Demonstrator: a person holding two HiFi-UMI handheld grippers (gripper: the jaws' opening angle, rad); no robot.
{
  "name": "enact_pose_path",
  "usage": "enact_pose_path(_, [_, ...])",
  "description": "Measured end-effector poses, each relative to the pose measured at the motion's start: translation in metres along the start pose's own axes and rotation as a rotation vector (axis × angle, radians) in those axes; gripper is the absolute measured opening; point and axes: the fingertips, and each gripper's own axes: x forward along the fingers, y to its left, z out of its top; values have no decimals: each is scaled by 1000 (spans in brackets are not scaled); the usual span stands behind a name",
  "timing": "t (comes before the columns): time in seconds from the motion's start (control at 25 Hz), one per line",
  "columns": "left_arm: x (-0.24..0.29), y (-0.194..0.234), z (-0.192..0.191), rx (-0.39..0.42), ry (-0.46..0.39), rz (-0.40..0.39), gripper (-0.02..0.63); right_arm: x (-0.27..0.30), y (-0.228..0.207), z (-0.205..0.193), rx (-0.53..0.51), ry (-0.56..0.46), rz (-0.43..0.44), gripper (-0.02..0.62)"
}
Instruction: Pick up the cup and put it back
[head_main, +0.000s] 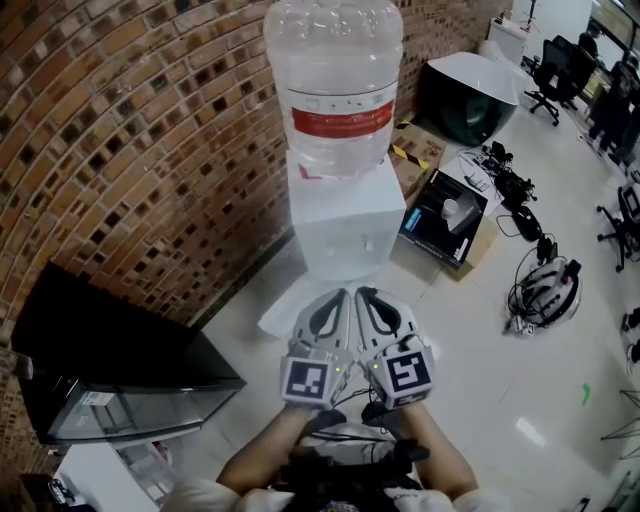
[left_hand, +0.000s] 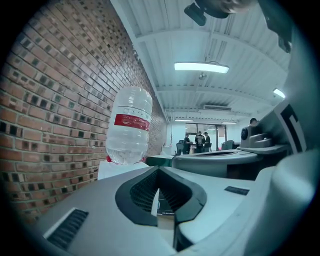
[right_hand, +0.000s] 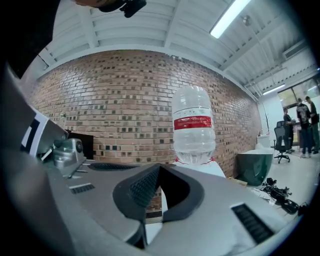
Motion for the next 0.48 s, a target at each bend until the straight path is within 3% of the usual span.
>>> enact_pose_path(0.48, [39,3,-29,7,35,83,-6,29,-37,-18,3,30,88,3])
